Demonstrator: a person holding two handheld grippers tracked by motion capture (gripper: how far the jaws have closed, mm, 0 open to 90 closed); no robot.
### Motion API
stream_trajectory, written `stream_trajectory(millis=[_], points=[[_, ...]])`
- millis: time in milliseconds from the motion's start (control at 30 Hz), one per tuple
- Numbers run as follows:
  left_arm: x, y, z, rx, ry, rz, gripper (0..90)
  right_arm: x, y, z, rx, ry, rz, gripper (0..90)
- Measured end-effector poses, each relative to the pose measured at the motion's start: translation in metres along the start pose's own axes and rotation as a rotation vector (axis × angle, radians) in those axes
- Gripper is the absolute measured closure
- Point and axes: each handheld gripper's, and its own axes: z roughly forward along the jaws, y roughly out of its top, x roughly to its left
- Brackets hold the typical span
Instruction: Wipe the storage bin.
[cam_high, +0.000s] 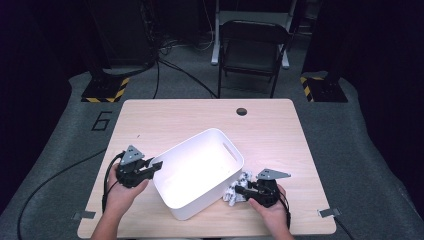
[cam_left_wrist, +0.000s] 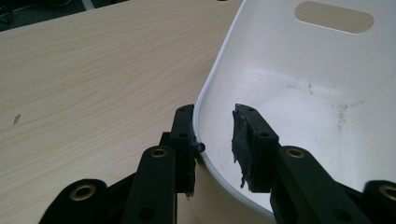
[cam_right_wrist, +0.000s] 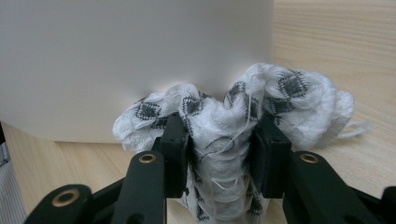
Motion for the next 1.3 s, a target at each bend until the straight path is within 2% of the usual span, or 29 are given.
stream_trajectory(millis=[233, 567, 633, 733, 933, 1067, 1133, 1300], points=[[0.0, 0.0, 0.0, -0.005, -0.002, -0.005, 69.3, 0.002, 0.001, -0.001, -0.002, -0.001, 0.013, 62.0], [-0.001, 0.0, 0.0, -0.005, 0.002, 0.001, 69.2, 0.008, 0.003, -0.004, -0.03, -0.002, -0.002, 61.1], [-0.001, 0.0, 0.0, -0.007, 0.007, -0.006, 70.6, 0.01, 0.006, -0.007, -0.051, 0.008, -0.004, 61.2], [-0.002, 0.0, 0.0, -0.001, 0.004, 0.005, 71.0, 0.015, 0.012, -0.015, -0.097, 0.014, -0.017, 61.2], [-0.003, 0.001, 0.001, -0.004, -0.013, 0.013, 72.5, 0.029, 0.033, -0.038, -0.222, 0.026, -0.075, 61.4], [-0.004, 0.001, 0.0, 0.003, -0.02, 0.022, 73.3, 0.027, 0.029, -0.036, -0.217, 0.028, -0.069, 62.7], [-0.004, 0.001, 0.0, 0.008, -0.023, 0.031, 73.3, 0.025, 0.026, -0.032, -0.182, 0.031, -0.049, 62.8], [-0.003, 0.001, -0.001, 0.006, -0.03, 0.031, 73.6, 0.023, 0.017, -0.021, -0.15, 0.03, -0.044, 62.7]])
